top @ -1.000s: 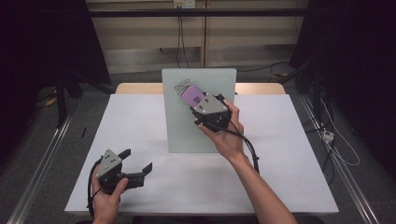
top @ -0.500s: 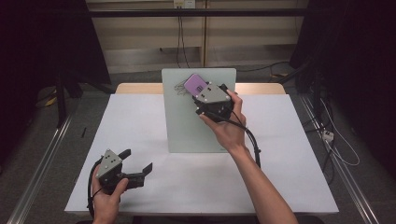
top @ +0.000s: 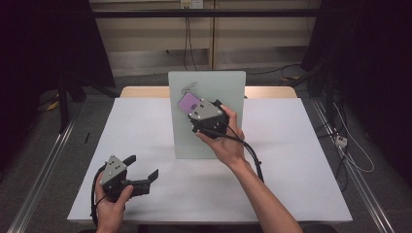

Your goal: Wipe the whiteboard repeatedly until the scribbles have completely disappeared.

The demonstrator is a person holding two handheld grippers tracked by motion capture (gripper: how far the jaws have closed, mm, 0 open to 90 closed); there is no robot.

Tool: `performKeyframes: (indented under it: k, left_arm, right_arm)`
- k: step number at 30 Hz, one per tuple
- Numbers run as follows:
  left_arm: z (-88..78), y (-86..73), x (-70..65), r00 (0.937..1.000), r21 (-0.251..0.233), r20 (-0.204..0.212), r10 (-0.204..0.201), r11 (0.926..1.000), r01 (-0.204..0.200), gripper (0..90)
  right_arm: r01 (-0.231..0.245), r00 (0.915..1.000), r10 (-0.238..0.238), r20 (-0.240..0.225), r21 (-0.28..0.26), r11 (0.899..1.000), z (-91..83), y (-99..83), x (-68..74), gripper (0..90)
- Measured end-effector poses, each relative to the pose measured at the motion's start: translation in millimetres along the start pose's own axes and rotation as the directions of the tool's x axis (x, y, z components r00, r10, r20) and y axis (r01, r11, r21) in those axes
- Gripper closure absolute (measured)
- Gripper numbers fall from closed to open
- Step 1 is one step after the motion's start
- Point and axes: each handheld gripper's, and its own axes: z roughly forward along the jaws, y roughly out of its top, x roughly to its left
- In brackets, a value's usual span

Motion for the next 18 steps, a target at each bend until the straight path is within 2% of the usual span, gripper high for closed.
performKeyframes:
  k: [2, 6, 11, 14, 16, 18]
  left_arm:
    - [-0.3, 0.2, -0.2, 1.0000, -0.002, -0.002, 0.001, 1.0000, -0.001, 5.2]
    - [-0.5, -0.1, 0.4, 1.0000, 0.000, -0.004, 0.001, 1.0000, -0.001, 5.1]
    - [0.3, 0.0, -0.1, 1.0000, 0.003, -0.004, 0.001, 1.0000, -0.001, 5.2]
    - [1.1, 0.2, -0.8, 1.0000, 0.002, -0.001, 0.002, 1.0000, -0.002, 5.1]
    - [1.3, -0.1, -1.0, 1.0000, 0.002, 0.001, 0.000, 1.0000, 0.000, 5.1]
    - [0.7, 0.1, -0.5, 1.0000, 0.004, 0.000, 0.002, 1.0000, -0.002, 5.1]
  right_arm:
    - [-0.012, 0.9999, 0.013, 0.009, -0.011, 1.000, -1.8, 0.8, -4.4, 41.7]
    - [-0.059, 0.9975, 0.061, 0.036, -0.035, 0.998, -8.9, 3.1, -21.8, 41.8]
    - [-0.073, 0.9942, 0.076, 0.076, -0.047, 0.996, -15.3, 9.5, -38.5, 41.7]
    - [-0.068, 0.9943, 0.071, 0.080, -0.043, 0.997, -14.0, 14.0, -39.9, 41.7]
    - [-0.054, 0.9945, 0.057, 0.088, -0.037, 0.998, -12.2, 16.0, -36.8, 41.8]
    - [-0.051, 0.9955, 0.054, 0.078, -0.034, 0.998, -9.4, 16.6, -32.0, 41.7]
